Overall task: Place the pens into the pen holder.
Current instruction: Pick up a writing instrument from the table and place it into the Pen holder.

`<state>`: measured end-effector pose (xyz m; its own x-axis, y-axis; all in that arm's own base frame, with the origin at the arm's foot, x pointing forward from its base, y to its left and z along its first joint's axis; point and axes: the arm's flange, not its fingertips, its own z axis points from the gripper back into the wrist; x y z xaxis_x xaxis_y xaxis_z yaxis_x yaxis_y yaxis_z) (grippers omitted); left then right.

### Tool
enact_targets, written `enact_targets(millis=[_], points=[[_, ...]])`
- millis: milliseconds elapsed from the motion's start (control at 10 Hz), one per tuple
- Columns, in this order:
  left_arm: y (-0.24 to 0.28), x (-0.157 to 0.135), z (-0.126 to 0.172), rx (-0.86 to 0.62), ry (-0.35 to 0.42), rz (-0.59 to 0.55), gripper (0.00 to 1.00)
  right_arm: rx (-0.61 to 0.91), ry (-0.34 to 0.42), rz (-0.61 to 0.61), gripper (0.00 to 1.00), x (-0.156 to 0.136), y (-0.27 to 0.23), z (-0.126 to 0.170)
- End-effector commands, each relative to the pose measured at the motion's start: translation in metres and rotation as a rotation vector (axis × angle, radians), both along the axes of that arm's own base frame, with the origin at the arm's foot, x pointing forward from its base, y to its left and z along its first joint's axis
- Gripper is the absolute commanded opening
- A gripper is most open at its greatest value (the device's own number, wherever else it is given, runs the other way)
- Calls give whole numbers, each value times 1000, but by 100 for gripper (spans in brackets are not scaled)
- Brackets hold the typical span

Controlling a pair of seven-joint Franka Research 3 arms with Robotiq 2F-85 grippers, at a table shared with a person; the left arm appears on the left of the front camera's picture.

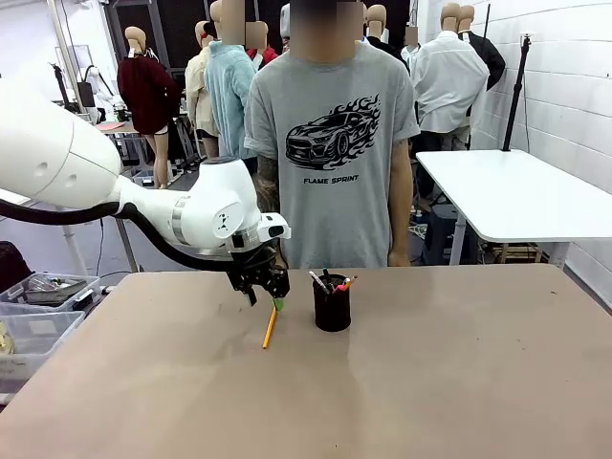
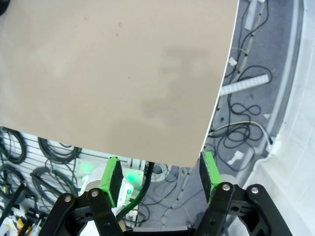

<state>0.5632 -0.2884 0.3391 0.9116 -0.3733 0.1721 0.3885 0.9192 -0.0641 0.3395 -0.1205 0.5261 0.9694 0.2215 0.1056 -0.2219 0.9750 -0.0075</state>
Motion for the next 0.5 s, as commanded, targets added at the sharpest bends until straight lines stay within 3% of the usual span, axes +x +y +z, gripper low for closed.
enact_targets(millis=[0, 400], points=[[8, 6, -19, 10, -29, 66, 73, -23, 10, -2, 79, 2, -2, 0], [-4, 7, -29, 37, -26, 22, 73, -23, 10, -2, 79, 2, -2, 0]])
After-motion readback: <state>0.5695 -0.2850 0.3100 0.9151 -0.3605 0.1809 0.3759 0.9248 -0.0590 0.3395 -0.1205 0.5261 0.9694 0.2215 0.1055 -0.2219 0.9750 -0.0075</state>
